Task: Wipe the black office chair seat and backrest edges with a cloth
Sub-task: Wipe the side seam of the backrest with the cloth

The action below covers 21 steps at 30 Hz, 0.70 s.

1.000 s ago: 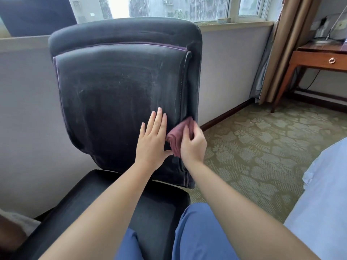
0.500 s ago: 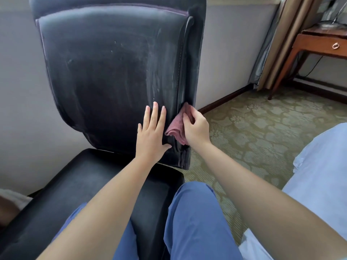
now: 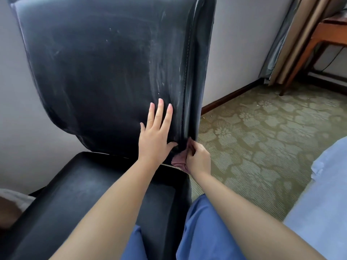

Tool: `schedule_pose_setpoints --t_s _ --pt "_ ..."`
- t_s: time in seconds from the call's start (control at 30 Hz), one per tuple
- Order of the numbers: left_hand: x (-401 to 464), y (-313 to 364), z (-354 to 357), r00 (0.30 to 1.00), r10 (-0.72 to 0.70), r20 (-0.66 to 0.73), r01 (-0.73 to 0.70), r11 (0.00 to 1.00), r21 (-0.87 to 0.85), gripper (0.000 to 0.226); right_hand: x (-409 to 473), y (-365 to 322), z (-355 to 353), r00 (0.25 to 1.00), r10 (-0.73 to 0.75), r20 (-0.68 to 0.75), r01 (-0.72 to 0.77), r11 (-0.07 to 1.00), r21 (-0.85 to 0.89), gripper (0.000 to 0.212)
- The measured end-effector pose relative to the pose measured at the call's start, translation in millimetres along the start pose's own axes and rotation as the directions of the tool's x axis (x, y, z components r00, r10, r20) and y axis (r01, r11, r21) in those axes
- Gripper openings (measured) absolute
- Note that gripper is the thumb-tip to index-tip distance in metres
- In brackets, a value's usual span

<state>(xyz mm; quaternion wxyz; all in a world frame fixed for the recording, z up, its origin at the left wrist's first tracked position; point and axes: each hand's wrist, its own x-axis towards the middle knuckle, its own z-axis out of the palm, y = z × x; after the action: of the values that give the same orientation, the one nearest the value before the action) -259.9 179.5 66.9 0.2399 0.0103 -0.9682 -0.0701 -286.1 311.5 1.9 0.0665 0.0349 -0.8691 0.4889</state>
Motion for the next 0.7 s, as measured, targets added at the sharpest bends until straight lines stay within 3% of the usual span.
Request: schedule_pose_setpoints --t_s 0.2,0.5,0.7 --pt "16.5 -13.4 11.6 0.999 -0.043 -0.022 0.043 0.999 0.02 0.123 31.2 -4.1 17.1 0.996 0.062 0.067 -0.057 0.995 -0.081 0.018" --pt "50.9 -44.2 27.9 0.985 -0.131 -0.11 0.143 0.983 0.111 0.121 80.7 -20.5 62.2 0.985 0.106 0.137 -0.106 0.994 -0.006 0.03" --pt "71.1 -61.6 35.3 0.974 -0.156 -0.164 0.182 0.97 0.16 0.118 80.7 -5.8 110.4 0.957 0.14 0.253 -0.153 0.988 0.03 0.023"
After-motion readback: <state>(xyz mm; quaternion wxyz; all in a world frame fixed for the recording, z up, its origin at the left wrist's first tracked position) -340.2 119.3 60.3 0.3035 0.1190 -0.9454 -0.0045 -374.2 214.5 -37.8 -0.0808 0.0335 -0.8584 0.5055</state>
